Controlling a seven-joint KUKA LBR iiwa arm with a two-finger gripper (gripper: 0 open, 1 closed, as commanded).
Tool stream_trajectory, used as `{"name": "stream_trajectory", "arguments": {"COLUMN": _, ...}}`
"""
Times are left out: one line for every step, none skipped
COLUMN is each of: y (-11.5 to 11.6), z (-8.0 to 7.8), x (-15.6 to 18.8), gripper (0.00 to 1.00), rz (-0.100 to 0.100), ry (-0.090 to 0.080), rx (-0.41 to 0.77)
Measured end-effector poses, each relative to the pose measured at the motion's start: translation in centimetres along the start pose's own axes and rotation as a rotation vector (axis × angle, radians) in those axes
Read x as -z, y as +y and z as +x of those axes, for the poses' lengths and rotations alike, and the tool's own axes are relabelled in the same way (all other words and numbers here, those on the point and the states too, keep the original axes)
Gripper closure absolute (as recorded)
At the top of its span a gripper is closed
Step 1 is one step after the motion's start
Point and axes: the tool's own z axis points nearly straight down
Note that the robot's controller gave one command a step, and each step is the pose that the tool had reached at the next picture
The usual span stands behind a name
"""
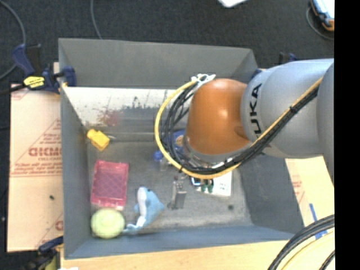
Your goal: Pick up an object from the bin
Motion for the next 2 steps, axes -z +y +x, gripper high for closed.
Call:
{"name": "stream_trajectory", "arguments": {"y": 0.0, "z": -0.2, "x": 0.5, "gripper": 0.00, "rz": -0.001, "ry": -0.008, "rx": -0.004}}
{"name": "stream_trajectory", "arguments": {"y": -1.1, "z": -4.7, "x": -5.4, "gripper": 0.00, "rz": 0.001, "ry": -0.001, "rx": 0.023}}
